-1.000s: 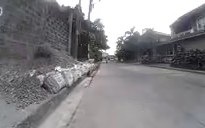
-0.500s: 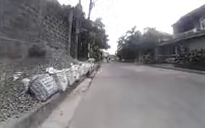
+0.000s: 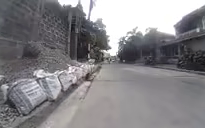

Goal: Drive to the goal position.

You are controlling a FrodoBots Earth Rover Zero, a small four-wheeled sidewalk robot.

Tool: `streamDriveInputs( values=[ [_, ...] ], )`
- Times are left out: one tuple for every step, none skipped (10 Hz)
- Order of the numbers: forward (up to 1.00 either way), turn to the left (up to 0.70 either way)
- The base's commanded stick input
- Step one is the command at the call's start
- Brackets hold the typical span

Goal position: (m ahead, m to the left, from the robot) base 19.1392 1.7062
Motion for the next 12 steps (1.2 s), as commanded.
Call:
streamDriveInputs(
  values=[
    [0.70,-0.25],
    [0.70,-0.31],
    [0.70,-0.35],
    [0.70,-0.35],
    [0.70,-0.32],
    [0.70,-0.20],
    [0.70,-0.02],
    [0.70,0.00],
    [0.70,0.00],
    [0.70,0.00],
    [0.70,0.00],
    [0.70,0.00]
  ],
)
